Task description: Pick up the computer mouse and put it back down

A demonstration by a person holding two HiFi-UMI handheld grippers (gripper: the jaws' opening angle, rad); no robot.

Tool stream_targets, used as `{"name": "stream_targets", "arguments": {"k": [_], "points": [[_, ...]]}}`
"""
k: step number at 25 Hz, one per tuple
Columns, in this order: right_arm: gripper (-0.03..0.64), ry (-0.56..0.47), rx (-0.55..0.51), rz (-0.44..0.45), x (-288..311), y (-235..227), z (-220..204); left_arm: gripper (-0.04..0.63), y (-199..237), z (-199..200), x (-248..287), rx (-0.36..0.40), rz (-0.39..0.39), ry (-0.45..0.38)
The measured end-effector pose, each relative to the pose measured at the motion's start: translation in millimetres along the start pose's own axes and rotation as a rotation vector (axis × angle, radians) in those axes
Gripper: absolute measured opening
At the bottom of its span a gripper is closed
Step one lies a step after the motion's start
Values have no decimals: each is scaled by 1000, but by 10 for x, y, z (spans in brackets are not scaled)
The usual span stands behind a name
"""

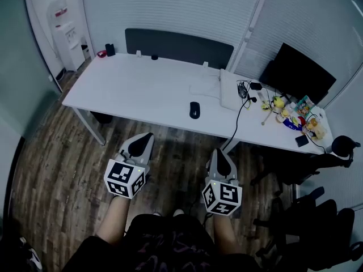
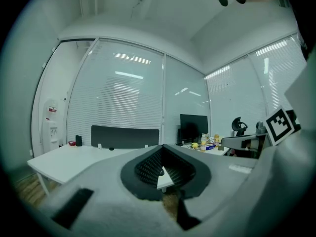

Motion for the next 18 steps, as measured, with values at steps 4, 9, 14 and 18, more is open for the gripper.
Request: {"name": "stream_targets", "arguments": {"k": [4,9,14,18], "points": [[9,-1,8,-4,-18,47,-22,2,31,-42,-45,-4,-1,7],[11,18,5,-8,-58,143,-60,2,80,-45,-137,-4,-4,10],[11,32,10,-10,-104,214,-108,2,139,-54,-223,-11,-1,13],[11,34,2,-17,-145,240,-117,2,168,-80,-280,-23,0,10]]}}
Point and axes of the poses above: the fingertips, and each gripper's own axes: x forward along the fingers, y to its left, z out of its top, the point moved 8 cm from there along -x, backward along the fingers, and after that the axes turned 1 degree about -x, right-handed, at the moved point
